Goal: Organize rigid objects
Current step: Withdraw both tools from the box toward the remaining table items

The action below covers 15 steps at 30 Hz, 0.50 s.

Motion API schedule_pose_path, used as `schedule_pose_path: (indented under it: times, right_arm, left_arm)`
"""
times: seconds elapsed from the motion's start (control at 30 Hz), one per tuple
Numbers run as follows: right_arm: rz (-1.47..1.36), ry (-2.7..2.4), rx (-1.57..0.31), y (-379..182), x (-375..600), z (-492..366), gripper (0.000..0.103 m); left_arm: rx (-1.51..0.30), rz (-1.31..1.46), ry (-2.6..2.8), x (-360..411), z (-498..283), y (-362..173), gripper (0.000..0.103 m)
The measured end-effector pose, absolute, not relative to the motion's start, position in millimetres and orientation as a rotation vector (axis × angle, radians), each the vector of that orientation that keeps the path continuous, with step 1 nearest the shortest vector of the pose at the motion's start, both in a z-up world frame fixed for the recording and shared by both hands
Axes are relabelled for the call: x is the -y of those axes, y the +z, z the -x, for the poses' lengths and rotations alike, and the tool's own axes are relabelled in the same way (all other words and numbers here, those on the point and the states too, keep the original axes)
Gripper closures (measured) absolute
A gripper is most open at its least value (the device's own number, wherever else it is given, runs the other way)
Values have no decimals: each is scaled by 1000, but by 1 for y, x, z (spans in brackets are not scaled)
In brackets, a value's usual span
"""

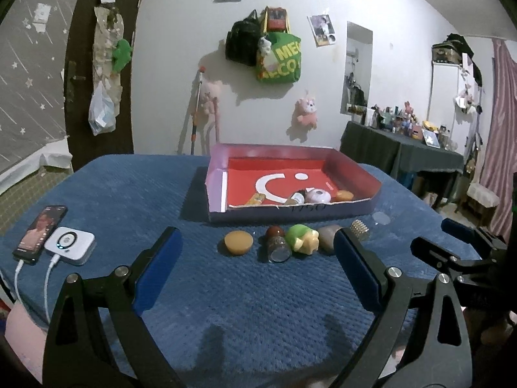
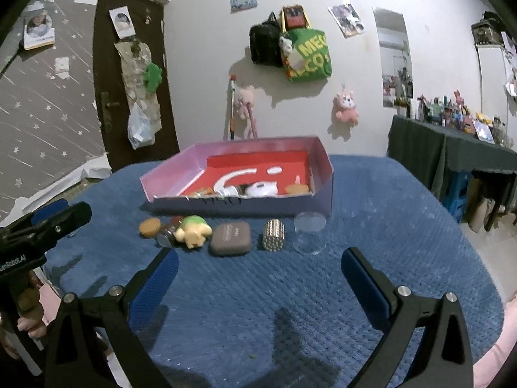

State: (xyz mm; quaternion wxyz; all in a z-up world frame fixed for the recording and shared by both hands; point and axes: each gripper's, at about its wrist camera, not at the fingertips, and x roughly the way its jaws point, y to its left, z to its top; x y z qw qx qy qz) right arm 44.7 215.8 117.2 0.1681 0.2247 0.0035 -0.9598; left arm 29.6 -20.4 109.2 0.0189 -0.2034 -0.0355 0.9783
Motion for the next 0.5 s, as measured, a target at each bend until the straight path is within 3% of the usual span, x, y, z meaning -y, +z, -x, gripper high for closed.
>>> schedule_pose_path:
  times: [0.2, 0.5]
  right_arm:
    - [-610, -2722, -27, 127, -217, -49, 0]
    - [-764, -2733, -31, 113, -224, -8, 0]
  left_arm:
    - [110, 670, 3040, 23, -19, 107, 7]
    - [146, 948, 2930, 30, 51, 68, 7]
